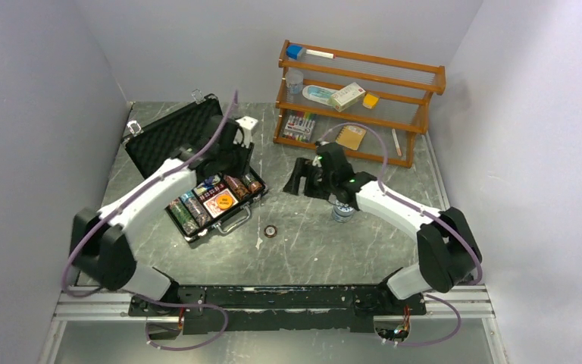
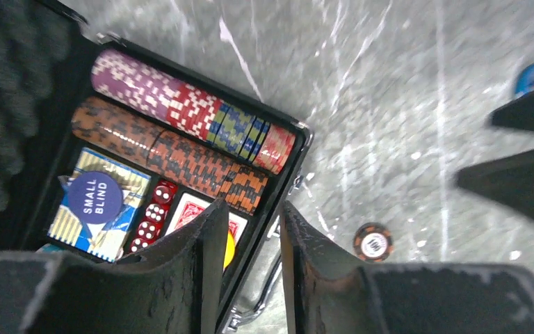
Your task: Pack up texas hold em set
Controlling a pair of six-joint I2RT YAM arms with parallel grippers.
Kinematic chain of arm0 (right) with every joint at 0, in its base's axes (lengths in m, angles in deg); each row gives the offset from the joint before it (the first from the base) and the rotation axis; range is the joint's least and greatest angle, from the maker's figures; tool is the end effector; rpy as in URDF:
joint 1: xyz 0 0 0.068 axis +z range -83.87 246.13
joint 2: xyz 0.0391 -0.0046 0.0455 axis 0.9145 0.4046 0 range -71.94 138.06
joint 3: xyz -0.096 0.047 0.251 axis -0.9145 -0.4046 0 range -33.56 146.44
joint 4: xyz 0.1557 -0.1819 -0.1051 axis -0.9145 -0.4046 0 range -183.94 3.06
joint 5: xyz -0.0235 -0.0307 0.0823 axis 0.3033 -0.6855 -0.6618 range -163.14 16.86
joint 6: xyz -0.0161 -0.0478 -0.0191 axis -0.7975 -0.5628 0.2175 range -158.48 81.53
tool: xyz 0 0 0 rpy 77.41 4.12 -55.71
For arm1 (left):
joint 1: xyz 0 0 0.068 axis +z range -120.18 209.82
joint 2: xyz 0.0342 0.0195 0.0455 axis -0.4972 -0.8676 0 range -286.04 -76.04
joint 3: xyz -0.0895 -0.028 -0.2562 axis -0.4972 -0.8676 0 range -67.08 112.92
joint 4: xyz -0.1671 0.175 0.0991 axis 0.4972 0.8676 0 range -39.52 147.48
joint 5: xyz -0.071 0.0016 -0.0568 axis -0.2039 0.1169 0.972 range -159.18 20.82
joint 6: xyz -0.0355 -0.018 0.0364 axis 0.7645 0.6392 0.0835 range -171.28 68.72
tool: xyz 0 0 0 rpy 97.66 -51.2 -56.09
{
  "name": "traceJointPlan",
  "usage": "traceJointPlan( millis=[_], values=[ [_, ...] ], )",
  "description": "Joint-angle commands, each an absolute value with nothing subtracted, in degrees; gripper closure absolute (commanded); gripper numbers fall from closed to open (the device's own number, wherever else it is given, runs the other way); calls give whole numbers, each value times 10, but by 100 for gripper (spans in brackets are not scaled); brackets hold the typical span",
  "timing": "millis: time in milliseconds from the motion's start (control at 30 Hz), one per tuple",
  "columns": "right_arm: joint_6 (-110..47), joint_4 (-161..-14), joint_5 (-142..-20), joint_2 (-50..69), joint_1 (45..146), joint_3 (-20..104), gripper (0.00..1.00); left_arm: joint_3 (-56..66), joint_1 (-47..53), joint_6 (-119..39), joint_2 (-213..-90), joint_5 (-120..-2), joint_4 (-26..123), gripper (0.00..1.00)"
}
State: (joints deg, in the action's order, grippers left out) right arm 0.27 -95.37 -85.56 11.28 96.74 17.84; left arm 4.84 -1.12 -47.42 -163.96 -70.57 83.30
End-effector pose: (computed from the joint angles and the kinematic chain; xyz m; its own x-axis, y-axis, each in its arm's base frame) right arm 0.2644 0.1653 0.2272 -0.8333 0.2171 -0.5083 -0.1500 0.7963 0.5860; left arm 0.2875 -0.1713 0.2850 -0.6778 0.3277 -0.6581 0.4556 0.8898 -0.0261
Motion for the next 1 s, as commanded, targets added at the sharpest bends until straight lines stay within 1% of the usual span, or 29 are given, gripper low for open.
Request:
traceJointPlan(
  millis=[0,100,200,300,400,533,700,800,967],
  values=[
    [-79,-1076,-710,131,1055,231,20,-4,-15,-425,-1524,-738,723,60],
    [-101,-1118,-704,163,1086,268,19,-63,-19,-409,-1443,-768,673,52],
    [-116,-1166,-688,209,1130,312,19,-110,-20,-408,-1367,-783,625,41],
    [-130,-1195,-664,250,1169,355,18,-145,-21,-416,-1311,-787,592,36],
    [-131,-1214,-660,286,1186,383,18,-173,-21,-420,-1273,-787,568,33],
    [-138,-1235,-676,339,1199,420,18,-180,-22,-412,-1256,-791,569,31],
    [-142,-1252,-680,384,1220,453,18,-156,-23,-407,-1267,-804,604,21],
    [-139,-1269,-675,408,1223,471,20,-141,-23,-402,-1276,-816,620,20],
    [-144,-1286,-672,428,1231,479,24,-152,-22,-396,-1269,-805,609,20]
  ],
)
